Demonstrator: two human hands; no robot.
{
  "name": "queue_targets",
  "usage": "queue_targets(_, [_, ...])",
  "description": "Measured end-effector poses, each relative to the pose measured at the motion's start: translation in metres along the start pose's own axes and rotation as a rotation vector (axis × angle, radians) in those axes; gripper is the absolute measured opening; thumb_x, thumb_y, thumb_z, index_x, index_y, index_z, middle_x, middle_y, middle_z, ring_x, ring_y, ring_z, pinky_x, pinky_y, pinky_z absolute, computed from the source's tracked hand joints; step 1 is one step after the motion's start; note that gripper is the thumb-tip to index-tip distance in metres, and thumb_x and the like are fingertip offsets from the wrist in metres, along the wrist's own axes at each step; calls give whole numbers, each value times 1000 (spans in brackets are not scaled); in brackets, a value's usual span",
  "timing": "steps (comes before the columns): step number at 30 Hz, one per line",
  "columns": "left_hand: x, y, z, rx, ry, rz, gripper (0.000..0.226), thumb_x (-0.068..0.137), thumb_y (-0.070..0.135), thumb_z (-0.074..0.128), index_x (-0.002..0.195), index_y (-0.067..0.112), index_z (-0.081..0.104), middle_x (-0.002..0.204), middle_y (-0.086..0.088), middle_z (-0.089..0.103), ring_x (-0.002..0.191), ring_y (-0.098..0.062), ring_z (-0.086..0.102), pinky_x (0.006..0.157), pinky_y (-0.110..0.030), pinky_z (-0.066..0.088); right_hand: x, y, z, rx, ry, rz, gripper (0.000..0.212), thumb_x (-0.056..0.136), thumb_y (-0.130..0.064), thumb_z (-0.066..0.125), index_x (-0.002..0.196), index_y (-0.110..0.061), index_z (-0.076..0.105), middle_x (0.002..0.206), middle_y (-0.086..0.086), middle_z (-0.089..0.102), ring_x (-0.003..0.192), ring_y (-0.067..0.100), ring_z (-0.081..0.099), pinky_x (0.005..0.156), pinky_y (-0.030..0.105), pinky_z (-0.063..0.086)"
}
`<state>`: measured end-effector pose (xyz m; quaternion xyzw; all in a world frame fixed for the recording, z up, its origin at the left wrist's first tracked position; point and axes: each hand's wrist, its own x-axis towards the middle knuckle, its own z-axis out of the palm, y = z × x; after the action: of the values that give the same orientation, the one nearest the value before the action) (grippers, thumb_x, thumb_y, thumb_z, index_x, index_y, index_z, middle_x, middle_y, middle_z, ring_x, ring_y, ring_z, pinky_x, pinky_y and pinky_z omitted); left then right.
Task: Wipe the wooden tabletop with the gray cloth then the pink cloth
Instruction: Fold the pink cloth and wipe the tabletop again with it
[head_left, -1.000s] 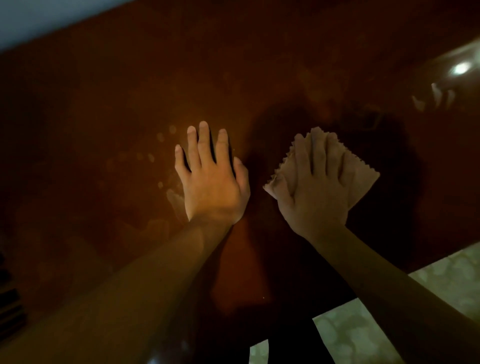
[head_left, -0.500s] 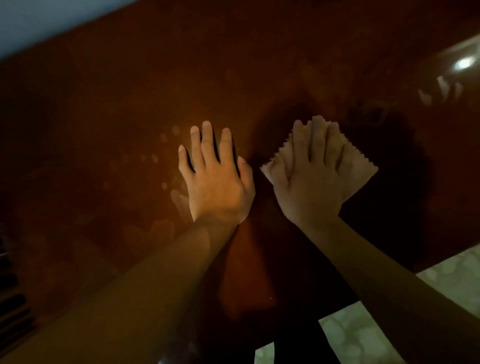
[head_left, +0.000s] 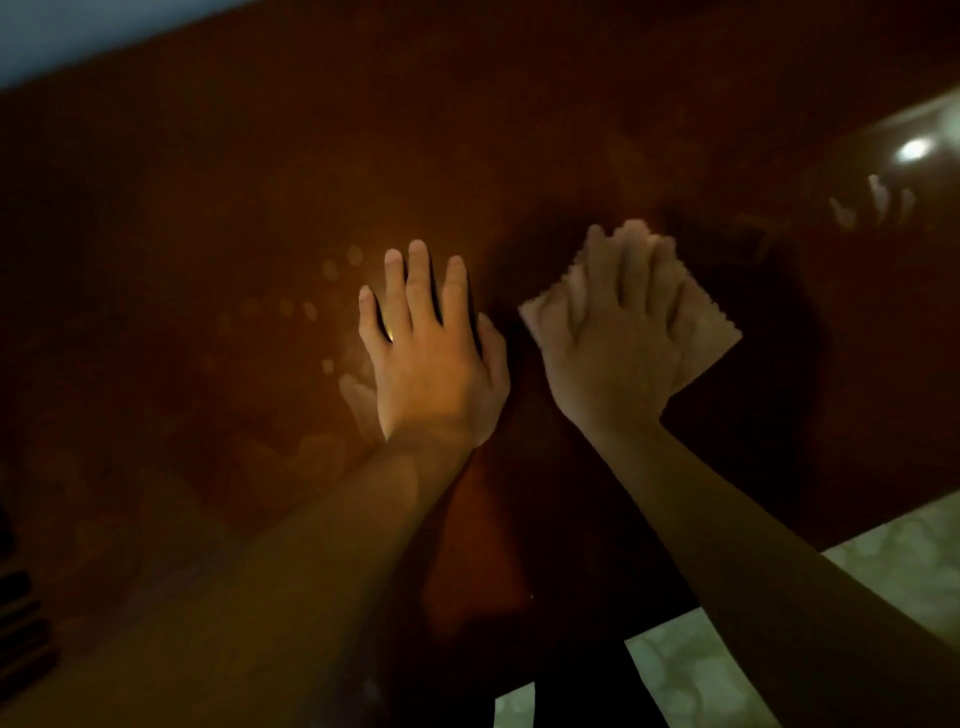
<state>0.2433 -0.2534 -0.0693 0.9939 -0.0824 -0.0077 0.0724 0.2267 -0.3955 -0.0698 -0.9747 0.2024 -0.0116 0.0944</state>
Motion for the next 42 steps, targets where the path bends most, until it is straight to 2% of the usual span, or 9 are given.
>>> queue_targets(2, [0, 0, 0, -7, 18, 6, 56, 103, 39, 29, 150, 11, 39, 161, -20, 29, 152, -36, 19, 121, -58, 16, 9, -10, 1, -2, 35, 113, 69, 101, -55, 18, 161, -21, 25, 170, 14, 20, 157, 37, 12, 125, 58, 11])
queue_targets(4, [0, 1, 1, -7, 32, 16, 55, 103, 39, 29, 149, 10, 41, 160, -21, 31, 152, -36, 22, 120, -58, 18, 13, -15, 1, -15, 36, 128, 69, 102, -54, 21, 161, -19, 25, 170, 16, 18, 157, 39, 12, 124, 60, 13])
queue_targets(12, [0, -1, 1, 25, -8, 19, 59, 103, 43, 24, 152, 12, 36, 162, -21, 25, 153, -35, 18, 121, -56, 15, 28, -11, -1, -92, -48, -375, 71, 102, -56, 28, 161, -16, 30, 169, 14, 22, 156, 38, 17, 125, 57, 15])
queue_targets(17, [1, -2, -1, 19, -49, 15, 63, 100, 43, 24, 154, 12, 30, 164, -20, 21, 154, -36, 14, 121, -56, 11, 35, -10, 0, -55, -52, -516, 67, 101, -52, 31, 159, -18, 35, 169, 11, 26, 157, 33, 18, 125, 55, 15])
queue_targets(22, [1, 0, -4, -56, -52, 1, 62, 99, 40, 29, 153, 11, 33, 163, -21, 24, 153, -37, 15, 121, -59, 12, 48, -12, -3, -26, -48, -670, 63, 101, -47, 32, 155, -19, 43, 166, 9, 33, 156, 31, 24, 125, 53, 17])
queue_targets(30, [0, 2, -5, -31, -53, -22, 58, 103, 40, 34, 153, 12, 35, 164, -18, 24, 154, -33, 15, 122, -56, 12, 50, -11, -2, 2, -30, -661, 59, 102, -46, 36, 154, -19, 45, 165, 10, 34, 155, 31, 25, 124, 55, 20])
queue_targets(33, [1, 3, -5, -58, -20, -43, 55, 102, 37, 38, 151, 12, 40, 162, -18, 29, 153, -33, 19, 122, -56, 15, 50, -1, -2, 33, 14, -663, 57, 103, -46, 37, 151, -17, 51, 162, 12, 40, 153, 32, 32, 122, 56, 24])
queue_targets(39, [2, 7, -8, -88, -2, -63, 53, 101, 35, 38, 148, 11, 44, 160, -18, 33, 152, -33, 21, 122, -55, 14, 91, 61, -17, -47, -6, -477, 64, 102, -52, 27, 155, -18, 43, 165, 10, 35, 155, 34, 25, 124, 50, 16])
queue_targets(42, [2, 6, -8, -84, 9, -68, 53, 101, 36, 39, 147, 11, 45, 159, -18, 34, 152, -33, 23, 122, -55, 15, 94, 56, -13, -81, -8, -386, 68, 103, -53, 27, 158, -15, 35, 167, 14, 28, 156, 38, 20, 123, 57, 16])
